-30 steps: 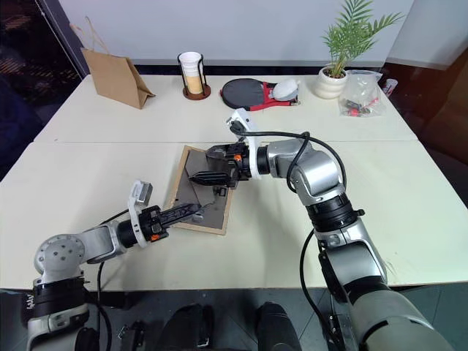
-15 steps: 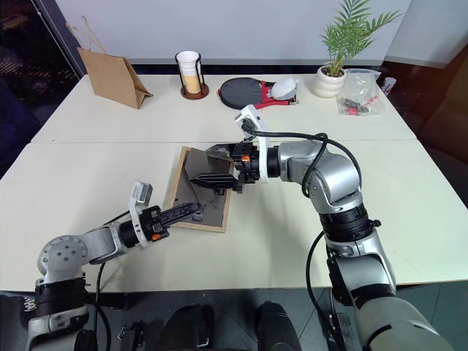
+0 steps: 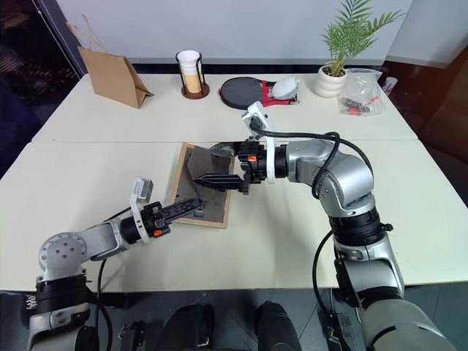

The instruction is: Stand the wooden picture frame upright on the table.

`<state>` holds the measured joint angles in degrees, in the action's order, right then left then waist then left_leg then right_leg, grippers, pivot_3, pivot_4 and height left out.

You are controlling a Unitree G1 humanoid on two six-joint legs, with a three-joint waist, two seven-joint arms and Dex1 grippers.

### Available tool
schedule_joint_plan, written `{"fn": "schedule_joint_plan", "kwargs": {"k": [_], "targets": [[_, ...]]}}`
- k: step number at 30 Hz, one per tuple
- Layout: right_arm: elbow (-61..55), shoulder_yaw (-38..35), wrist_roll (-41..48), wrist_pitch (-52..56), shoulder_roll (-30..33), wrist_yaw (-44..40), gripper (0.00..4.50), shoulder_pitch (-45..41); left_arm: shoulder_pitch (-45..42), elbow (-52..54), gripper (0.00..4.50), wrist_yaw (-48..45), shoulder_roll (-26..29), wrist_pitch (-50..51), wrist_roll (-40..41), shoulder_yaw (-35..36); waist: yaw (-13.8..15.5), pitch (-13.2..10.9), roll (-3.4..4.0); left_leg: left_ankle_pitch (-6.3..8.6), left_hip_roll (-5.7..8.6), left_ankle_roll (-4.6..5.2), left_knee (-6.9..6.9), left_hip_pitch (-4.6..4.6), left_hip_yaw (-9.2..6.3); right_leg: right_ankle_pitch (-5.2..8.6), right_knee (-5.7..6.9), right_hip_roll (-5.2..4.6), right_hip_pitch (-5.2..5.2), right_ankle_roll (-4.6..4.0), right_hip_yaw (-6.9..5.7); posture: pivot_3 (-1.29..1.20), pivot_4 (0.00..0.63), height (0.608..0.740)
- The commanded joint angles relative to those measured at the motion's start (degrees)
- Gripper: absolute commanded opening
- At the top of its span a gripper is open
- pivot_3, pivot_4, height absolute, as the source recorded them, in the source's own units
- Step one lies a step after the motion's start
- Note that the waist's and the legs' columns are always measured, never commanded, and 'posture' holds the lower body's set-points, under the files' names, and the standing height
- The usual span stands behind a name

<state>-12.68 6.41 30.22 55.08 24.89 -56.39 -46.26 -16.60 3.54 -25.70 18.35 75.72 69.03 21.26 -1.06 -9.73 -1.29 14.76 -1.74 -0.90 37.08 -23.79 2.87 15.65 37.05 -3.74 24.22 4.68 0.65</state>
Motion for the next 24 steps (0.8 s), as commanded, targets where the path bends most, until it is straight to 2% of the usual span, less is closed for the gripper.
{"fn": "schedule_joint_plan", "kwargs": {"k": [1, 8, 13, 17, 20, 24], "targets": [[-3.9, 2.3, 3.5, -0.3, -0.2, -2.3, 4.48, 0.3, -2.9, 2.7, 0.96, 2.5, -0.9, -0.9, 4.3, 1.1, 0.0, 0.0, 0.00, 0.00, 0.00, 0.00, 0.01, -0.05, 0.00, -0.03, 0.01, 0.00, 0.05, 0.05, 0.00, 0.00, 0.150, 0.740], [-4.5, 1.9, 3.6, -1.0, 1.1, -2.5, 4.48, 1.0, -4.4, 4.1, 0.96, 9.3, -1.5, -1.0, 9.9, 0.8, 0.2, 0.0, 0.00, -0.01, 0.02, 0.01, 0.06, -0.20, -0.01, -0.04, 0.00, 0.00, 0.14, 0.08, -0.02, 0.00, 0.150, 0.740], [-2.1, 4.0, 0.3, -4.3, 1.3, -1.4, 4.48, 0.9, -4.0, 5.1, 0.96, 10.5, -0.4, -1.0, 12.9, -0.2, 0.0, 0.0, 0.00, -0.01, 0.02, 0.01, 0.06, -0.20, 0.00, -0.04, 0.00, 0.04, 0.14, 0.08, -0.02, 0.00, 0.150, 0.740], [1.4, 7.6, -7.4, -11.8, 4.2, -0.3, 4.48, 0.6, -3.5, 5.5, 0.96, 10.2, 1.0, -1.2, 14.1, -1.0, 0.1, 0.0, 0.00, -0.02, 0.03, 0.01, 0.09, -0.20, 0.01, -0.04, 0.02, 0.07, 0.14, 0.08, -0.02, 0.00, 0.150, 0.740], [2.4, 6.9, -8.3, -13.9, 5.8, -0.8, 4.48, 0.6, -3.2, 5.4, 0.96, 9.9, 1.8, -1.8, 14.6, -1.4, 0.3, 0.0, 0.00, -0.02, 0.04, 0.01, 0.16, -0.24, 0.02, -0.05, 0.01, 0.10, 0.14, 0.09, -0.02, 0.00, 0.150, 0.740], [2.8, 6.3, -14.6, -22.1, 12.1, -0.4, 4.48, 1.8, -2.0, 5.3, 0.96, 8.8, 2.7, -2.8, 14.3, -2.0, 0.4, 0.0, 0.00, -0.02, 0.05, 0.02, 0.20, -0.29, 0.01, -0.05, -0.01, 0.12, 0.14, 0.09, -0.06, 0.00, 0.150, 0.740]]}}
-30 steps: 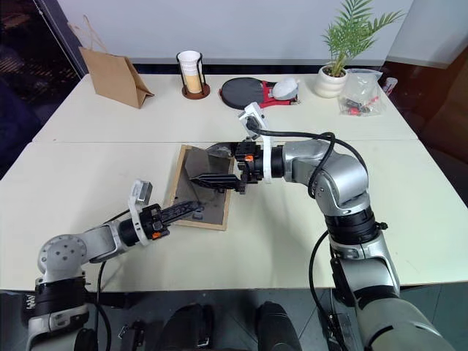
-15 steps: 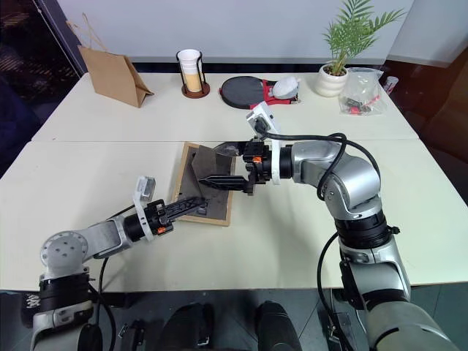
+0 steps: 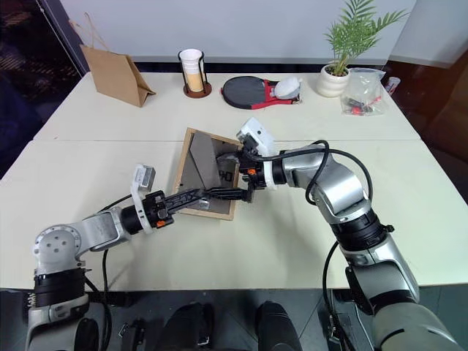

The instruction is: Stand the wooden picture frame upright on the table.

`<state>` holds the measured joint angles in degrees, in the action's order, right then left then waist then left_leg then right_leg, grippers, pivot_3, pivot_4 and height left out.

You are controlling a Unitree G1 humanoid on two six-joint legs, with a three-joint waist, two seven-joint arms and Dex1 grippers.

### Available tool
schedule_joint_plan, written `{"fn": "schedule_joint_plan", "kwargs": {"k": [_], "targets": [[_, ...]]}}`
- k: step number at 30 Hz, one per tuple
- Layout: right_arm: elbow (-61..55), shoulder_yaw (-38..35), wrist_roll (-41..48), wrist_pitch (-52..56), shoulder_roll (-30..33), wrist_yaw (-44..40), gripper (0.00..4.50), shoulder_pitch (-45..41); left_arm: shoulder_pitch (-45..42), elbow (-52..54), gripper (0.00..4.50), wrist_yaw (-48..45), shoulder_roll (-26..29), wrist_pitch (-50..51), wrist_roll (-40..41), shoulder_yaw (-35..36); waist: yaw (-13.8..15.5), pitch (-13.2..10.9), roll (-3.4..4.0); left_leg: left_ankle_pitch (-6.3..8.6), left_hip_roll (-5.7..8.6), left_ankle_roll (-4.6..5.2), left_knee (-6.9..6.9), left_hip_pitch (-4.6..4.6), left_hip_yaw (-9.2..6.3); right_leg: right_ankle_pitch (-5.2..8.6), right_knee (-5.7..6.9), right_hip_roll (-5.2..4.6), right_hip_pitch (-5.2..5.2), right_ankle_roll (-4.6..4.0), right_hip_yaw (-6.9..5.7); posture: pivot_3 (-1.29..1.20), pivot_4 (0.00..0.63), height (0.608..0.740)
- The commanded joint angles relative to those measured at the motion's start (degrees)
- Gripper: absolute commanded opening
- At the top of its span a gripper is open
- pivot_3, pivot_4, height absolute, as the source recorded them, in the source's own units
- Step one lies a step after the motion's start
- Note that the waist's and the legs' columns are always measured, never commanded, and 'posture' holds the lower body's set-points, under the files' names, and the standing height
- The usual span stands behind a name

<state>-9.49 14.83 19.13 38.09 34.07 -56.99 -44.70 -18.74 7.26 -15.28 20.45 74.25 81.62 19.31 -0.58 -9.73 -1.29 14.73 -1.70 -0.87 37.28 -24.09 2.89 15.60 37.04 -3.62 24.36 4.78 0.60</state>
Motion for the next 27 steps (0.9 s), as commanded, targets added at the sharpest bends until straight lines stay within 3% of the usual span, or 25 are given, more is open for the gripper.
{"fn": "schedule_joint_plan", "kwargs": {"k": [1, 11, 21, 23, 24, 26, 27], "targets": [[-0.4, -2.5, -3.8, -6.0, 4.1, -0.2, 4.48, 0.7, 0.3, 1.5, 0.96, -1.9, 0.9, -1.6, 1.7, -0.2, -0.1, 0.0, 0.00, 0.00, 0.00, 0.00, 0.01, -0.01, 0.01, 0.00, -0.01, 0.01, 0.00, 0.00, 0.00, 0.00, 0.150, 0.740], [1.7, -3.4, -6.6, -12.4, 6.1, -0.5, 4.48, 3.4, 0.9, 0.9, 0.96, -3.2, 1.8, -3.2, 1.7, -1.4, -0.2, 0.0, -0.01, -0.01, -0.09, 0.00, 0.04, 0.04, 0.00, 0.00, 0.07, 0.22, -0.01, 0.02, 0.00, 0.00, 0.150, 0.740], [1.3, -5.8, 0.4, 0.7, 0.5, 1.8, 4.48, 7.3, 1.3, -5.6, 0.96, 4.1, -1.3, -3.9, 0.8, -2.6, -0.1, 0.0, -0.01, -0.01, -0.07, 0.00, 0.12, 0.03, 0.00, -0.01, 0.10, 0.28, -0.05, 0.03, 0.01, 0.00, 0.150, 0.740], [0.0, -5.6, 0.8, 1.7, 0.6, 2.2, 4.50, 8.2, 1.5, -7.2, 1.98, 7.6, -1.8, -3.6, 0.9, -2.2, -0.1, 0.0, -0.01, -0.01, -0.08, 0.00, 0.13, 0.03, -0.01, -0.01, 0.12, 0.27, -0.05, 0.03, 0.00, 0.00, 0.150, 0.740], [-0.6, -5.5, 0.7, 1.9, 0.8, 2.5, 4.50, 8.7, 1.6, -7.8, 2.17, 9.2, -1.9, -3.3, 0.9, -2.0, -0.1, 0.0, -0.01, -0.01, -0.08, 0.00, 0.13, 0.02, -0.02, -0.01, 0.12, 0.22, -0.05, 0.03, 0.00, 0.00, 0.150, 0.740], [-1.3, -5.3, 0.7, 2.3, 0.9, 2.9, 4.50, 9.5, 2.2, -7.8, 3.08, 10.5, -1.5, -2.7, 1.0, -1.9, -0.2, 0.0, -0.01, -0.01, -0.08, 0.00, 0.13, 0.03, -0.02, -0.01, 0.13, 0.20, -0.05, 0.03, 0.00, 0.00, 0.150, 0.740], [-1.7, -5.3, 0.8, 2.7, 0.9, 3.0, 4.50, 9.7, 2.5, -7.7, 3.70, 11.0, -1.2, -2.4, 1.4, -1.7, -0.2, 0.0, -0.01, -0.01, -0.09, 0.00, 0.13, 0.03, -0.02, -0.01, 0.14, 0.21, -0.04, 0.04, 0.00, 0.00, 0.150, 0.740]]}}
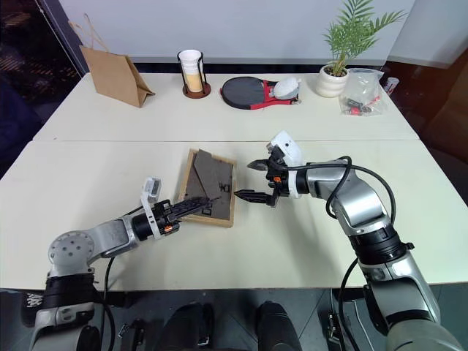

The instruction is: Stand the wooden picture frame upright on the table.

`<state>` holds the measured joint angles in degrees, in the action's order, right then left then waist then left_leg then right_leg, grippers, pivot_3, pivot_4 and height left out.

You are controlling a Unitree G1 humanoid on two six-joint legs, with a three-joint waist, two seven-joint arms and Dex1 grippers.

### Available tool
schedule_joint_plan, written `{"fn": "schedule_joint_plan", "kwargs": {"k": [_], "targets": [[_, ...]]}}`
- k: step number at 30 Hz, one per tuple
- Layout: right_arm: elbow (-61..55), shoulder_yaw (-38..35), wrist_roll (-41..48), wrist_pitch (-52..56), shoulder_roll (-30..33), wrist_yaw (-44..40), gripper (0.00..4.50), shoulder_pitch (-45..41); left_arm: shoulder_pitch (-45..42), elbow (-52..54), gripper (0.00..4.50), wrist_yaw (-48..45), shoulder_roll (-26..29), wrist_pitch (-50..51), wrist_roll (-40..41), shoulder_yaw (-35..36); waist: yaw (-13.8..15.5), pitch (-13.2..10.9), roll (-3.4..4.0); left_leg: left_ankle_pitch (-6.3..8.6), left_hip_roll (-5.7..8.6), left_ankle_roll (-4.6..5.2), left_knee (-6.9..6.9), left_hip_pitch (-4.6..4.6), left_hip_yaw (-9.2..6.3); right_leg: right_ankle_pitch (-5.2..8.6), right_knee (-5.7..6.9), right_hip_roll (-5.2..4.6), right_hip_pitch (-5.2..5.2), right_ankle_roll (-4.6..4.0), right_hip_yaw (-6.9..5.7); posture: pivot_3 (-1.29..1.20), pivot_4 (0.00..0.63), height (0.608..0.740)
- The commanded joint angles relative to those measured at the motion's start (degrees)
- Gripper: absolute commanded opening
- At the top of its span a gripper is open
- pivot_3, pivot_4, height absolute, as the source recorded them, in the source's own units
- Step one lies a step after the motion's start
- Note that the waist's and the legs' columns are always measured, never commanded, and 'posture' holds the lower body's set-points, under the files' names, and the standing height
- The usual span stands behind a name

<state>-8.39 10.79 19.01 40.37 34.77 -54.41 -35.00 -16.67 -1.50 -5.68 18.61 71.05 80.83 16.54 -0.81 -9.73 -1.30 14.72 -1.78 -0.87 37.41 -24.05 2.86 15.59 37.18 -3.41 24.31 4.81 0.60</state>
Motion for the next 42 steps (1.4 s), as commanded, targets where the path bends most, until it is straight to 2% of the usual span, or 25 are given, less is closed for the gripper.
{"fn": "schedule_joint_plan", "kwargs": {"k": [1, 2, 15, 18, 20, 22, 23, 24, 28, 36, 42], "targets": [[-3.1, -1.3, 1.1, 0.8, 0.1, 0.6, 4.50, 0.2, 0.8, 1.1, 4.13, 1.9, 1.0, 1.0, 2.7, 1.3, 0.0, 0.0, 0.00, 0.00, 0.00, 0.00, 0.01, 0.00, 0.00, 0.00, 0.02, 0.00, 0.00, 0.00, 0.00, 0.00, 0.150, 0.740], [-3.4, -1.3, 1.2, 1.0, 0.0, 0.8, 4.50, 0.3, 1.2, 1.2, 4.47, 2.1, 1.5, 1.2, 3.3, 1.6, 0.0, 0.0, 0.00, 0.00, 0.00, 0.00, 0.02, 0.01, 0.00, 0.00, 0.03, 0.00, 0.00, 0.00, 0.00, 0.00, 0.150, 0.740], [-4.3, -0.8, 1.1, 0.9, -0.5, 1.9, 4.50, 0.4, 4.3, 1.0, 4.47, -2.2, 8.0, 1.3, 6.8, 2.5, -0.1, 0.0, 0.00, 0.00, -0.04, -0.01, 0.02, 0.14, 0.03, 0.01, 0.07, 0.16, -0.07, -0.01, 0.06, 0.00, 0.150, 0.740], [-4.1, -0.7, 0.9, 0.4, -0.5, 2.0, 4.50, 0.0, 3.9, 0.0, 3.68, -3.0, 7.7, 0.8, 5.6, 2.0, 0.0, 0.0, 0.00, 0.00, -0.03, -0.01, 0.02, 0.14, 0.04, 0.01, 0.07, 0.15, -0.07, -0.01, 0.06, 0.00, 0.150, 0.740], [-3.8, -0.7, 0.8, 0.2, -0.5, 2.0, 4.50, -0.3, 3.6, -0.4, 2.76, -3.3, 7.2, 0.6, 5.1, 1.7, 0.0, 0.0, 0.00, 0.00, -0.03, -0.01, 0.02, 0.14, 0.04, 0.01, 0.06, 0.15, -0.07, -0.01, 0.06, 0.00, 0.150, 0.740], [-3.7, -0.8, 0.8, 0.0, -0.5, 1.9, 4.50, -0.9, 3.1, -0.7, 1.66, -3.8, 6.5, 0.6, 5.1, 1.5, 0.1, 0.0, 0.00, 0.00, -0.03, -0.01, 0.02, 0.13, 0.04, 0.01, 0.06, 0.15, -0.07, -0.01, 0.06, 0.00, 0.150, 0.740], [-3.7, -1.0, 0.9, -0.2, -0.5, 1.8, 4.50, -1.4, 2.9, -0.8, 1.21, -4.2, 6.1, 0.7, 5.1, 1.3, 0.1, 0.0, 0.00, 0.00, -0.03, -0.01, 0.02, 0.13, 0.04, 0.01, 0.06, 0.15, -0.07, -0.01, 0.06, 0.00, 0.150, 0.740], [-3.7, -1.1, 0.9, -0.3, -0.5, 1.7, 4.50, -1.7, 2.7, -0.8, 1.00, -4.5, 5.9, 0.8, 5.0, 1.3, 0.1, 0.0, 0.00, 0.00, -0.02, -0.01, 0.03, 0.13, 0.04, 0.01, 0.07, 0.15, -0.08, -0.01, 0.06, 0.00, 0.150, 0.740], [-4.2, -2.2, 2.3, 0.4, -0.5, 1.1, 4.50, -4.3, 2.2, -0.4, 1.03, -6.7, 5.6, 0.9, 5.2, 0.8, 0.0, 0.0, 0.00, 0.00, -0.02, -0.01, 0.04, 0.13, 0.04, 0.01, 0.06, 0.15, -0.09, -0.01, 0.04, 0.00, 0.150, 0.740], [-1.5, -5.1, 11.9, 8.2, -2.8, -2.6, 4.50, -12.7, 1.0, 4.3, 1.03, -9.1, 6.1, 0.7, 11.1, 1.6, 0.0, 0.0, 0.00, 0.00, -0.04, -0.01, 0.03, 0.10, 0.01, 0.00, 0.06, 0.04, -0.06, -0.01, 0.04, 0.00, 0.150, 0.740], [6.8, -2.2, 10.7, 7.8, -6.3, -3.6, 4.50, -16.0, 2.6, 7.9, 1.03, -9.6, 6.6, -0.1, 12.4, 0.3, -0.1, 0.0, 0.01, 0.00, -0.02, -0.01, 0.05, 0.11, 0.04, 0.00, 0.06, -0.02, -0.08, -0.01, 0.05, 0.00, 0.150, 0.740]]}}
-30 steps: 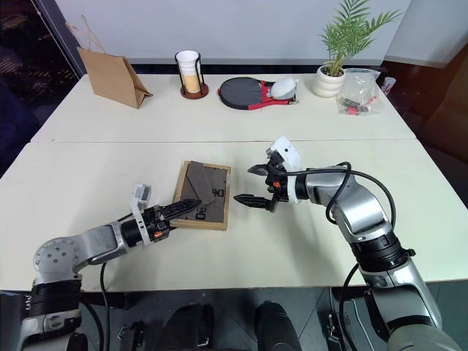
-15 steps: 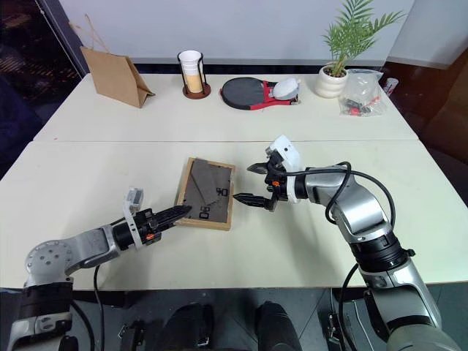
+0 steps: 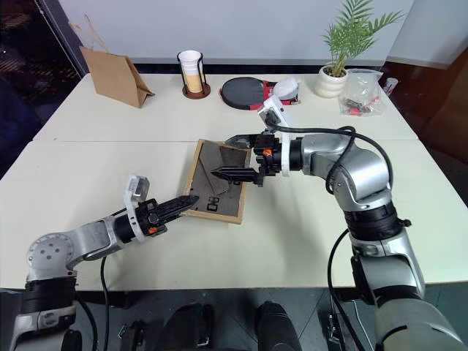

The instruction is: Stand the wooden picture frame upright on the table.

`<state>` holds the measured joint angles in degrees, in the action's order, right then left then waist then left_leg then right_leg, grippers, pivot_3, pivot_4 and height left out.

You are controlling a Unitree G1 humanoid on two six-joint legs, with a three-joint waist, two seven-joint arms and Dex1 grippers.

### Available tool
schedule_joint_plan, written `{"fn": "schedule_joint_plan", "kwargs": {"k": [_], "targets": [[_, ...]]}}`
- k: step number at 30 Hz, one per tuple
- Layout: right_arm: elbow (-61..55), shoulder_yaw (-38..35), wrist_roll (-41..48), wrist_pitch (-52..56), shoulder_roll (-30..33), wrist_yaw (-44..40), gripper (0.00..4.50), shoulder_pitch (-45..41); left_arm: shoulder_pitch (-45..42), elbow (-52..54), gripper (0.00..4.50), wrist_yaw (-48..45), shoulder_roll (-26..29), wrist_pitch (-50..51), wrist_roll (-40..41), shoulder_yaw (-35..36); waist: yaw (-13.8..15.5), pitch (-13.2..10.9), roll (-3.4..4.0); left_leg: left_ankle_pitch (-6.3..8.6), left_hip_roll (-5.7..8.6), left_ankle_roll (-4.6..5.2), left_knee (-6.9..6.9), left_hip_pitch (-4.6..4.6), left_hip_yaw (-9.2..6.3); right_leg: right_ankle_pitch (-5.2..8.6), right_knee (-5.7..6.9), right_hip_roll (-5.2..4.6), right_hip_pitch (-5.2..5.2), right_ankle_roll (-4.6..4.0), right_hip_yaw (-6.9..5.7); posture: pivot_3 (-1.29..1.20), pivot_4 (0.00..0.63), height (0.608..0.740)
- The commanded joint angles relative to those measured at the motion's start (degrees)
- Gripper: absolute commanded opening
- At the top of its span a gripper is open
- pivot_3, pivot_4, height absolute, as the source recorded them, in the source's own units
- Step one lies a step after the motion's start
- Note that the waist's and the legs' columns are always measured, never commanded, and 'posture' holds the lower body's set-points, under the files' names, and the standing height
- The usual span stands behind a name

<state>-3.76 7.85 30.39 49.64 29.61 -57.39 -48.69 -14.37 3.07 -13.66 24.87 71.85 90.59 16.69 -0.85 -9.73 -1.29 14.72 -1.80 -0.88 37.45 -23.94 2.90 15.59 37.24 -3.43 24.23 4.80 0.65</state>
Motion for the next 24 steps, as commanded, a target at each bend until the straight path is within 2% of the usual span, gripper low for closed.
{"fn": "schedule_joint_plan", "kwargs": {"k": [1, 5, 10, 19, 24], "targets": [[3.7, 1.3, -1.2, -2.0, -1.8, -0.6, 4.50, -2.9, 0.8, 4.0, 1.03, -1.7, 0.3, -1.2, 2.7, 0.1, 0.0, 0.0, 0.00, 0.00, 0.00, 0.00, -0.01, 0.00, 0.00, 0.00, 0.00, 0.00, 0.01, 0.00, 0.00, 0.00, 0.150, 0.740], [7.3, 2.8, -2.4, -3.2, -3.6, -1.3, 4.50, -4.2, 2.1, 5.5, 1.03, -2.0, 0.3, -2.2, 2.3, -0.2, 0.0, 0.0, 0.00, 0.00, -0.01, 0.00, -0.04, -0.01, -0.01, 0.00, 0.00, 0.03, 0.03, 0.00, -0.01, 0.00, 0.150, 0.740], [5.5, 3.3, -1.4, -2.3, -4.2, -2.8, 4.50, -4.3, 3.4, 4.6, 1.03, -4.1, 0.2, -3.6, -0.1, -0.5, 0.0, 0.0, 0.00, 0.00, 0.00, 0.00, -0.03, -0.02, 0.01, 0.00, -0.01, 0.02, 0.03, 0.00, -0.02, 0.00, 0.150, 0.740], [7.2, 0.2, -3.0, -3.6, -1.3, -1.8, 4.50, -5.4, 6.4, 1.6, 1.03, -14.6, 1.1, -6.1, -9.0, -1.8, 0.0, 0.0, 0.00, 0.00, 0.00, 0.00, -0.03, -0.02, 0.03, 0.00, -0.01, 0.14, 0.04, -0.01, -0.08, 0.00, 0.150, 0.740], [7.0, 2.2, -3.9, -3.5, -1.0, -2.2, 4.50, -3.8, 7.2, 0.1, 1.03, -20.1, 2.1, -7.0, -12.7, -2.0, -0.1, 0.0, 0.00, 0.00, -0.02, 0.00, -0.05, -0.02, 0.03, 0.01, -0.02, 0.14, 0.06, -0.01, -0.07, 0.00, 0.150, 0.740]]}}
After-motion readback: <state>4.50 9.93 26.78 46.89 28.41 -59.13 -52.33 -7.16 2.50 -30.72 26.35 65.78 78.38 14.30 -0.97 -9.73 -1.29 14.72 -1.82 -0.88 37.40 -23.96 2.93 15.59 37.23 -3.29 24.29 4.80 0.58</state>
